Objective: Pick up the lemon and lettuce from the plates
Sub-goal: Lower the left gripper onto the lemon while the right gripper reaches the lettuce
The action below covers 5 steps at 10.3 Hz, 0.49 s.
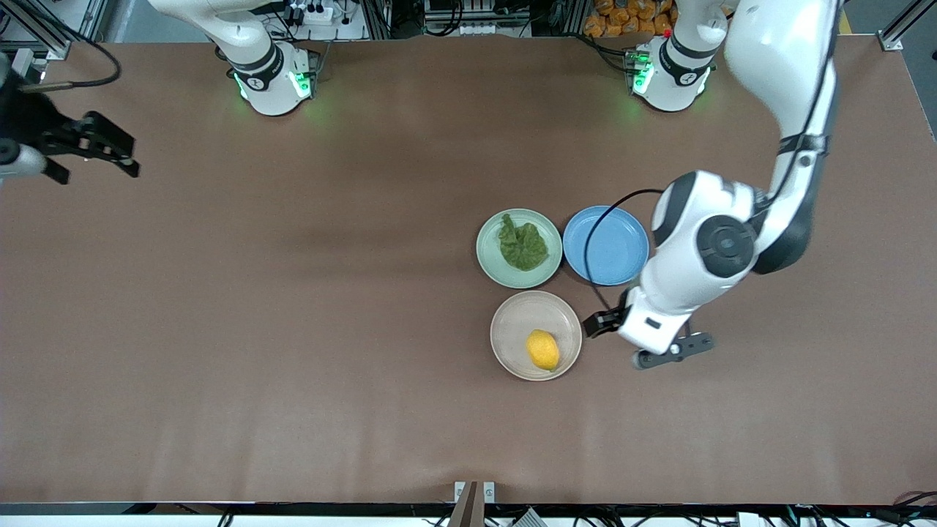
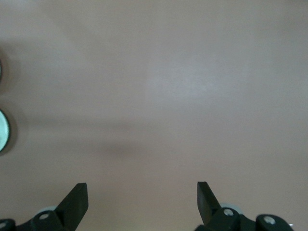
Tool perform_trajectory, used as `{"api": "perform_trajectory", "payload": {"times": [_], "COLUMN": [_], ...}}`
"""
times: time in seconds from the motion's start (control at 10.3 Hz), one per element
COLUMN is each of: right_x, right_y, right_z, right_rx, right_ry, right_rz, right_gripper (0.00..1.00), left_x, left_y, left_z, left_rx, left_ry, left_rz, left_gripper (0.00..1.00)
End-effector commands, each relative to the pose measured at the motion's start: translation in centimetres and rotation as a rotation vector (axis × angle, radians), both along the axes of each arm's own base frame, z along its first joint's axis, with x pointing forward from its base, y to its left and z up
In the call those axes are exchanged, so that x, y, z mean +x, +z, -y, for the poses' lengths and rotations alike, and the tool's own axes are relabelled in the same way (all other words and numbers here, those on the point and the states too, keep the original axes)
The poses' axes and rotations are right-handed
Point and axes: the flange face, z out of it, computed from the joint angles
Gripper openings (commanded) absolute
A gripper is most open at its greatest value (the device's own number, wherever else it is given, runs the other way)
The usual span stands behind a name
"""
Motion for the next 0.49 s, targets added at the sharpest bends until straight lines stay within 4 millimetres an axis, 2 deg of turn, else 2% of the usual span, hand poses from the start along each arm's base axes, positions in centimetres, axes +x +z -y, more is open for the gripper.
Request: {"api": "perform_trajectory", "payload": {"times": [0.0,0.1,0.39], "right_x": [-0.3,-0.3,-1.0], "right_y": [-2.5,-4.3,-11.6], "right_z": [-9.9,-14.1,-25.9], "right_rx": [-0.009,-0.012,-0.039], "right_ry": [-0.082,-0.131,-0.219], "right_rz": [-0.018,-0.019,-0.028], "right_gripper": [1.00,1.00,1.00], "left_x": [0.7,0.7,0.4], "left_y": [-2.9,-3.9,-8.1], "left_z": [2.9,3.6,5.9], "left_rx": [-0.035,-0.045,-0.069], "left_ry": [0.019,0.013,0.011], "left_rz": [0.039,0.058,0.088], "left_gripper": [1.00,1.00,1.00]}}
